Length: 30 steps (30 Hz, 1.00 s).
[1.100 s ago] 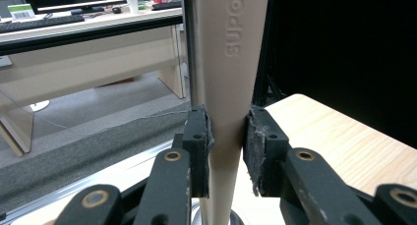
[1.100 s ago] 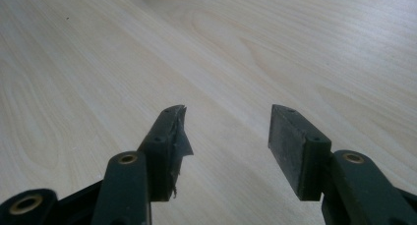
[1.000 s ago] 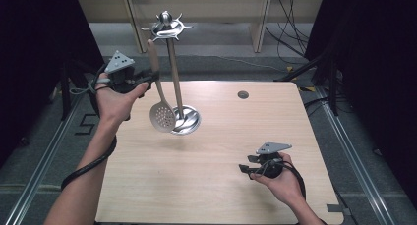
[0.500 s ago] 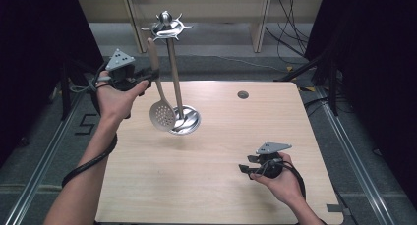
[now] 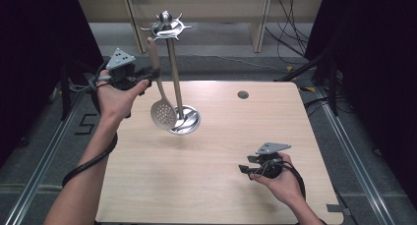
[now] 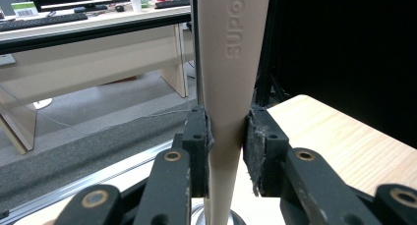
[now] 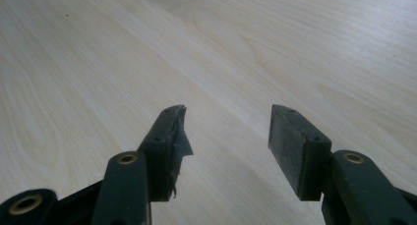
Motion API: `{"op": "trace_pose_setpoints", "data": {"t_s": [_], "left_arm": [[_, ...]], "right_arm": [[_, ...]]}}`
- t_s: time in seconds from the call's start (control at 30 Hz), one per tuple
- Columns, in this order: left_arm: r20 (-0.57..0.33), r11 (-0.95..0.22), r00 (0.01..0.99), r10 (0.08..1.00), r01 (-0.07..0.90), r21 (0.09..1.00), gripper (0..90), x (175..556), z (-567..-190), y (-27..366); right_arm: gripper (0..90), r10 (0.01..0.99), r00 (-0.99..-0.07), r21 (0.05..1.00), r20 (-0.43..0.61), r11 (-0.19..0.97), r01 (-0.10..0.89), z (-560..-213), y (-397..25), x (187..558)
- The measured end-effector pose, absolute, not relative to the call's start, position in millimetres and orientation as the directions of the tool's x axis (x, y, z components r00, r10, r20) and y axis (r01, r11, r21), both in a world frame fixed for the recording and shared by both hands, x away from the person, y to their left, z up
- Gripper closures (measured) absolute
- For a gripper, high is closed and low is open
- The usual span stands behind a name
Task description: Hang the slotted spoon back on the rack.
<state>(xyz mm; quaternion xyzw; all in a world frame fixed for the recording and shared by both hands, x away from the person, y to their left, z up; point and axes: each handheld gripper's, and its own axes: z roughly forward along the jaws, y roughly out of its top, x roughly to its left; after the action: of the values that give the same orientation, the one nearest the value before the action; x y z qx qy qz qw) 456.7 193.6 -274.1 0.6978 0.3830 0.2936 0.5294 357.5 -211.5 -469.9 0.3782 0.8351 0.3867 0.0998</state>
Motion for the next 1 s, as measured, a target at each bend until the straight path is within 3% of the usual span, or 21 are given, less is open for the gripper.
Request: {"op": "trace_pose_setpoints", "data": {"t_s": [1.0], "left_arm": [[-0.009,-0.149,0.530,0.848,0.254,0.956,71.5,465.8,-277.2,194.1]], "right_arm": [[48.3,0.710,-0.692,0.717,0.132,0.414,0.560,-469.6,-211.4,357.0]]}}
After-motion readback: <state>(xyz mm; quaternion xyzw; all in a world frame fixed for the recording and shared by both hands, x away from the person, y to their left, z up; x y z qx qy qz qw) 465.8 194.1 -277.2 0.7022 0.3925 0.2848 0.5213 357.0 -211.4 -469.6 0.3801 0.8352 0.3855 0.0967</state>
